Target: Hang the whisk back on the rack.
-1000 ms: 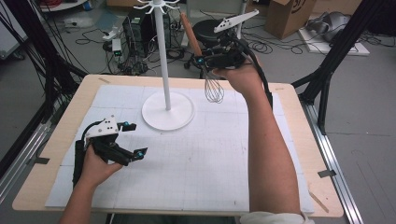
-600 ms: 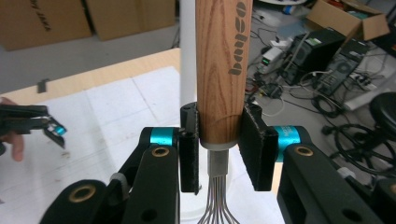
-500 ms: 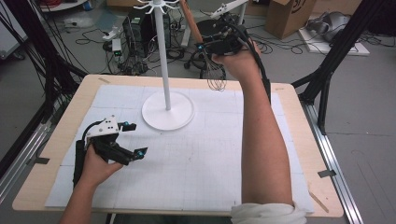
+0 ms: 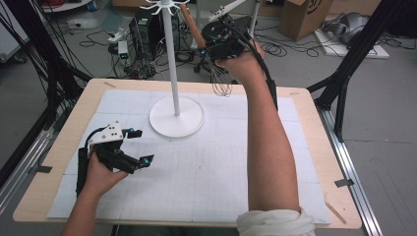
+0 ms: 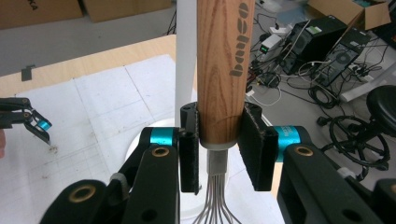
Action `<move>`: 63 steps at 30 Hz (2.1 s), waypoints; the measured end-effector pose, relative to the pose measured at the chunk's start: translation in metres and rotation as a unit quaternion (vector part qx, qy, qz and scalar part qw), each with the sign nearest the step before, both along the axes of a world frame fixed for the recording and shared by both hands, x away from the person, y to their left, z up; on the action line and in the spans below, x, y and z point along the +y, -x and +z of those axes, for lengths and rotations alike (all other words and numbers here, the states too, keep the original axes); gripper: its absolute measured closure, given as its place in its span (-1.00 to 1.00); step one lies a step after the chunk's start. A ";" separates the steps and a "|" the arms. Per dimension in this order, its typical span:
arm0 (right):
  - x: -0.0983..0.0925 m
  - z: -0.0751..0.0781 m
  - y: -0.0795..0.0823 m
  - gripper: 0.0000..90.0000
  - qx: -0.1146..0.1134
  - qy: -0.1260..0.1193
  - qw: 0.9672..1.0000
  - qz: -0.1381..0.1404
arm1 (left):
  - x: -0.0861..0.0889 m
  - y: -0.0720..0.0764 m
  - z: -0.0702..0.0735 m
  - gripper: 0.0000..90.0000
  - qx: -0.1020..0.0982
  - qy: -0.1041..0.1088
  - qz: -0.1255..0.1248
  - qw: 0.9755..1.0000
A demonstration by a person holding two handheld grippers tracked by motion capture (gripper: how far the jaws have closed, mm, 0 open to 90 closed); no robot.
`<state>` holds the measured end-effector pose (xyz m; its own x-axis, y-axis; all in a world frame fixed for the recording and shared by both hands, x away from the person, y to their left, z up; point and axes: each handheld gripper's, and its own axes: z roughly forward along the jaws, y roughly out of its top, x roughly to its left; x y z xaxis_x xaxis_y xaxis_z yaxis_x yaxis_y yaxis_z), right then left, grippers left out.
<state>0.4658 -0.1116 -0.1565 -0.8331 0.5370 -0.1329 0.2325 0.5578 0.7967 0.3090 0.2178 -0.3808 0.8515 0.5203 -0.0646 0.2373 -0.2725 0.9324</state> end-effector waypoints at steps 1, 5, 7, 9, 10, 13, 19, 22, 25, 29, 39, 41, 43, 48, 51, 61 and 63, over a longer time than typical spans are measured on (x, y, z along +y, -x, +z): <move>0.001 0.000 0.000 0.57 0.001 0.000 1.000 -0.001 | 0.000 0.000 0.000 -0.96 0.000 0.000 0.000 1.000; 0.004 -0.004 -0.001 0.57 0.001 -0.002 1.000 0.001 | -0.001 0.001 0.000 -0.96 0.001 -0.001 -0.002 1.000; 0.005 -0.005 -0.001 0.57 0.003 -0.003 1.000 -0.002 | 0.000 0.001 0.000 -0.96 0.000 0.000 -0.001 1.000; 0.007 -0.005 -0.001 0.57 0.001 -0.001 1.000 -0.004 | 0.001 0.001 0.001 -0.96 -0.001 0.002 0.000 1.000; 0.008 -0.006 -0.002 0.57 -0.002 0.002 1.000 -0.004 | 0.001 0.000 0.001 -0.96 -0.001 0.002 -0.001 1.000; 0.010 -0.006 -0.003 0.57 0.002 0.002 1.000 -0.004 | 0.001 0.001 0.001 -0.96 -0.001 -0.001 -0.002 1.000; 0.013 -0.008 -0.003 0.56 -0.001 0.003 1.000 -0.003 | -0.001 0.001 -0.002 -0.96 0.004 -0.005 -0.004 1.000; 0.014 -0.008 -0.003 0.56 -0.007 0.007 1.000 -0.002 | -0.001 0.000 -0.002 -0.96 0.004 0.001 -0.004 1.000; 0.016 -0.009 -0.003 0.55 -0.006 0.010 1.000 0.000 | -0.001 0.000 -0.002 -0.96 0.005 -0.002 -0.004 1.000; 0.017 -0.008 -0.004 0.55 -0.006 0.013 1.000 0.001 | -0.001 0.002 -0.002 -0.96 0.004 -0.001 -0.004 1.000; 0.023 -0.014 0.000 0.13 -0.014 0.034 0.999 0.017 | 0.001 0.002 -0.003 -0.96 0.006 -0.001 -0.005 1.000; 0.023 -0.014 0.002 0.06 -0.016 0.031 0.999 0.016 | 0.001 0.002 -0.002 -0.96 0.005 -0.001 -0.005 1.000; 0.022 -0.014 0.003 0.00 -0.018 0.027 0.999 0.015 | 0.002 0.002 -0.002 -0.96 0.005 0.001 -0.005 1.000; 0.018 -0.016 0.008 -0.06 -0.016 0.020 0.999 0.019 | 0.003 0.002 -0.002 -0.96 0.005 0.004 -0.009 1.000; 0.013 -0.016 0.012 -0.09 -0.014 0.019 0.999 0.024 | 0.003 0.003 -0.001 -0.96 0.005 0.005 -0.011 1.000; -0.010 -0.028 0.025 -0.28 -0.012 0.005 1.000 0.021 | 0.001 0.002 -0.001 -0.96 0.004 -0.002 -0.009 1.000; -0.016 -0.031 0.027 -0.29 -0.013 -0.001 1.000 0.018 | 0.002 0.002 -0.002 -0.96 0.003 -0.005 -0.008 1.000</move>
